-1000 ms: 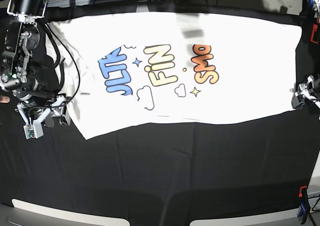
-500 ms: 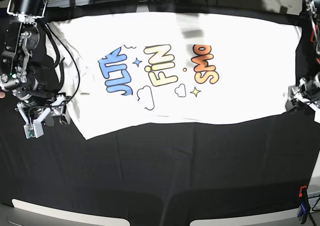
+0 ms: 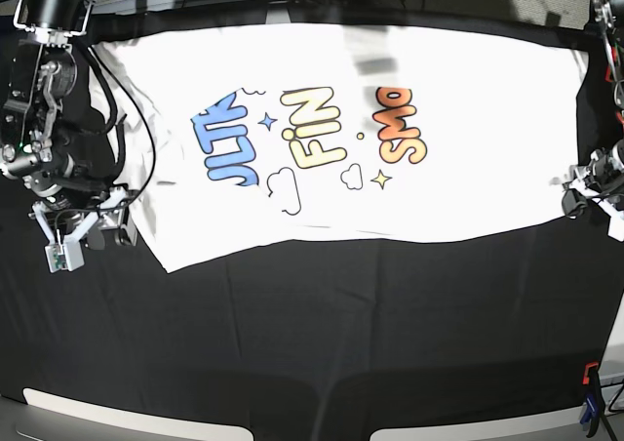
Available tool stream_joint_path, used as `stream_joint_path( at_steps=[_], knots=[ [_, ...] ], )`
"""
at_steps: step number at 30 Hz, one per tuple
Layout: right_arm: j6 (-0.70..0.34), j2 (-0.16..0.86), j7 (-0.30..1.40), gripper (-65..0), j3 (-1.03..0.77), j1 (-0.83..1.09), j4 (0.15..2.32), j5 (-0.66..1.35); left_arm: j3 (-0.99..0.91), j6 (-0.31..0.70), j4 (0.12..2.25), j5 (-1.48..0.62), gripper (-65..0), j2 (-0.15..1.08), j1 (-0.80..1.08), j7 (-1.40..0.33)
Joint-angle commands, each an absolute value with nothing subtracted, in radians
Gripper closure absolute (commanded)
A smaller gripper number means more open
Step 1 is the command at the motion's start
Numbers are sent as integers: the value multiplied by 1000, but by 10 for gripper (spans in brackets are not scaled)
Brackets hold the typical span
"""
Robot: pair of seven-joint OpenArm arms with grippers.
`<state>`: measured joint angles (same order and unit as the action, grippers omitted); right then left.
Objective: Layout the t-shirt on the table in an organized manner, then fold the t-shirt properly
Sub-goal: 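Grasp the shirt side edge with the right gripper near its hem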
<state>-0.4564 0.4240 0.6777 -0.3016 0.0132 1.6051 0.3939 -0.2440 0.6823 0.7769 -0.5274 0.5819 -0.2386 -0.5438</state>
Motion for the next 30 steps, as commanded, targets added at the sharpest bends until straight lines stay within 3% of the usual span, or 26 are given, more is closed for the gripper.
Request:
stream_joint_path(
  at_steps=[1,16,30],
  knots=[
    [-464,441,652,-317,-301,-17,1620,405,-248,685,787,-524,0,599,-249,-553],
    [-463,440,841,-316,22,-347,1343,366,-248,682,787,-524,0,598,-249,-554],
    [-465,443,1005,-316,31,-537,1076,382,-248,682,787,-524,0,597,-250,-554]
  ],
)
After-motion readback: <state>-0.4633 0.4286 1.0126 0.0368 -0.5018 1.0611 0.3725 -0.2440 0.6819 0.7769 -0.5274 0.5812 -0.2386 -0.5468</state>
